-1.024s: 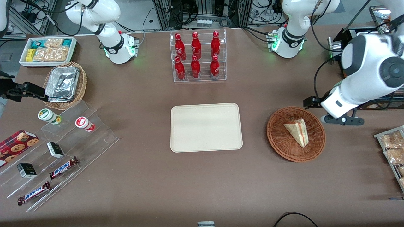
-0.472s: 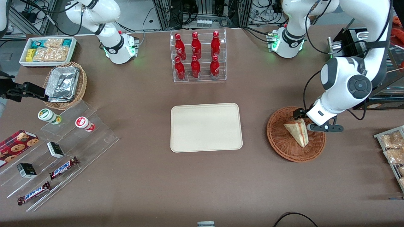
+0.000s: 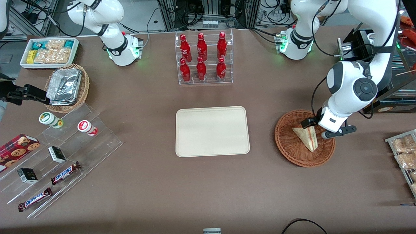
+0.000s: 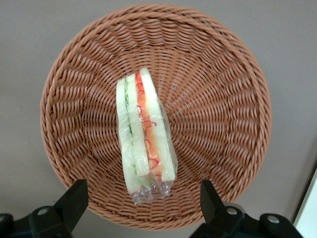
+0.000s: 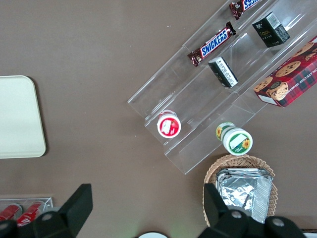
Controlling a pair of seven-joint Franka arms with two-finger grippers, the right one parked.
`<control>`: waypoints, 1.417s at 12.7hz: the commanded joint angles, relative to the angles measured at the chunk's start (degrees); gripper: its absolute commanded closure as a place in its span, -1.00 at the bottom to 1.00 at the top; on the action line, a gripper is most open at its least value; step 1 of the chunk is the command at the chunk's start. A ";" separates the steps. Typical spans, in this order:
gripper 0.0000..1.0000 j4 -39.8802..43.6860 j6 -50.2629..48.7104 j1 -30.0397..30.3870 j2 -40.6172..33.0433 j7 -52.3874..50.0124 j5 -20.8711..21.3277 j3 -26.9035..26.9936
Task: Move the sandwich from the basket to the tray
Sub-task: 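Lower the open left gripper around the wrapped sandwich wedge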
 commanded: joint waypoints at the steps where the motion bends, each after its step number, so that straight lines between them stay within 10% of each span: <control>1: -1.00 -0.93 2.06 0.23 0.43 -7.97 0.86 -0.26; 14: -1.00 -3.13 11.73 0.41 7.11 -18.28 0.51 -0.26; 15: -0.77 -3.13 11.29 0.41 7.02 -18.28 0.51 -0.35; 17: 0.89 -3.13 9.37 0.41 6.85 -17.15 0.60 -0.26; 18: 1.00 -3.13 8.75 0.41 6.67 -16.62 0.60 -0.26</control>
